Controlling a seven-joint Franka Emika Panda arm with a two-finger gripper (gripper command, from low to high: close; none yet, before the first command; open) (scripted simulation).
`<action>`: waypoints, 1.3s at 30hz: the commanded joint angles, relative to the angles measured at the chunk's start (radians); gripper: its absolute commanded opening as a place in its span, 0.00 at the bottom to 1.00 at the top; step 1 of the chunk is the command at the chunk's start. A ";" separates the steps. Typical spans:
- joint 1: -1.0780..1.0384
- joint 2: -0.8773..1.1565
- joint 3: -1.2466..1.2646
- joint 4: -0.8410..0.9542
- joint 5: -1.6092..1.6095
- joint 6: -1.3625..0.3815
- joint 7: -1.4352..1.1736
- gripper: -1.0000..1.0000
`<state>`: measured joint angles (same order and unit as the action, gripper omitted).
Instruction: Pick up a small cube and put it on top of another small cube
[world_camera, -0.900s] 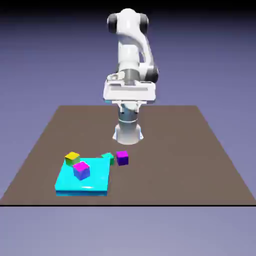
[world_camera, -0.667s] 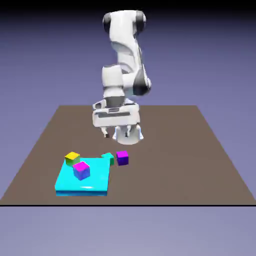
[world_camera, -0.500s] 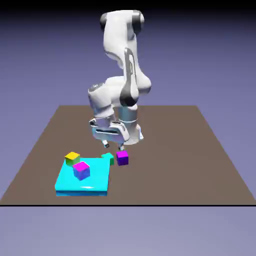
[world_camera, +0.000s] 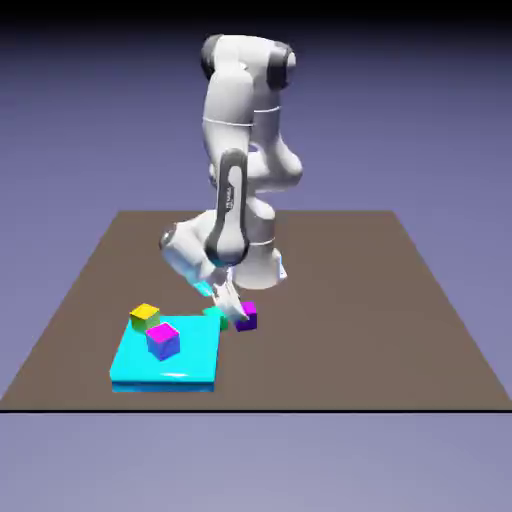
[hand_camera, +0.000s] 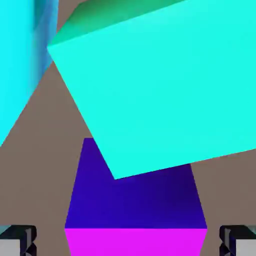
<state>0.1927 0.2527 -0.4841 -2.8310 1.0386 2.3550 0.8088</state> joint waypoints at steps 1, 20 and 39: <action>0.000 0.008 0.006 0.001 0.013 0.002 -0.009 0.50; -0.072 -0.171 -0.153 0.180 -0.421 -0.209 0.281 0.00; -0.303 0.116 -0.081 0.868 -0.518 -0.687 0.323 0.00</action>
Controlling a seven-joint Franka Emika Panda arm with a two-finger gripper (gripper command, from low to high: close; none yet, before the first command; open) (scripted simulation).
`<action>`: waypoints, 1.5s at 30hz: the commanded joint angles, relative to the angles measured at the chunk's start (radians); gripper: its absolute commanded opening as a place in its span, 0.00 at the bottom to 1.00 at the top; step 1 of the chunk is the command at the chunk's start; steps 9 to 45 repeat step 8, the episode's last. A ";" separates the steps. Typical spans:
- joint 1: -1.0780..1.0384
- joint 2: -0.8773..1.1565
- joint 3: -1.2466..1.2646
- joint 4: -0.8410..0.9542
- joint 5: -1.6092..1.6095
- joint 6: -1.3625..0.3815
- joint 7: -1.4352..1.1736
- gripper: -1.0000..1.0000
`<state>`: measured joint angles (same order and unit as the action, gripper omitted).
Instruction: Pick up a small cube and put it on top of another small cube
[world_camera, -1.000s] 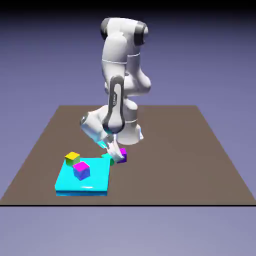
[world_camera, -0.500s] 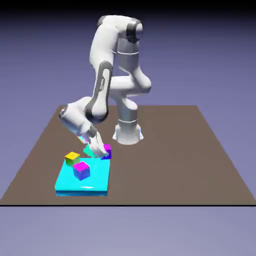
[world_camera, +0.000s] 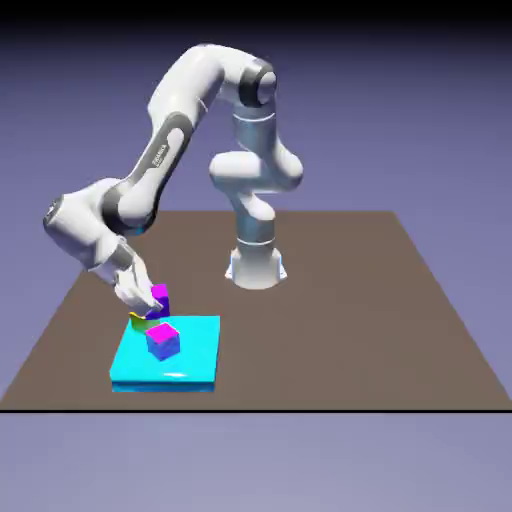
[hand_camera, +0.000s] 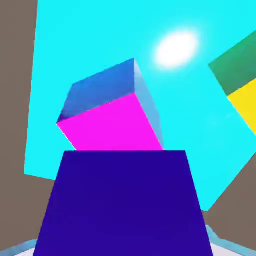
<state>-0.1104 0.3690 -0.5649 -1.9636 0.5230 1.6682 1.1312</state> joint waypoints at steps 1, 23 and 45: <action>0.000 0.000 0.000 0.000 -0.002 0.000 0.000 0.00; 0.017 0.030 0.024 -0.079 0.040 0.100 -0.031 1.00; 0.017 0.030 0.024 -0.079 0.040 0.100 -0.031 1.00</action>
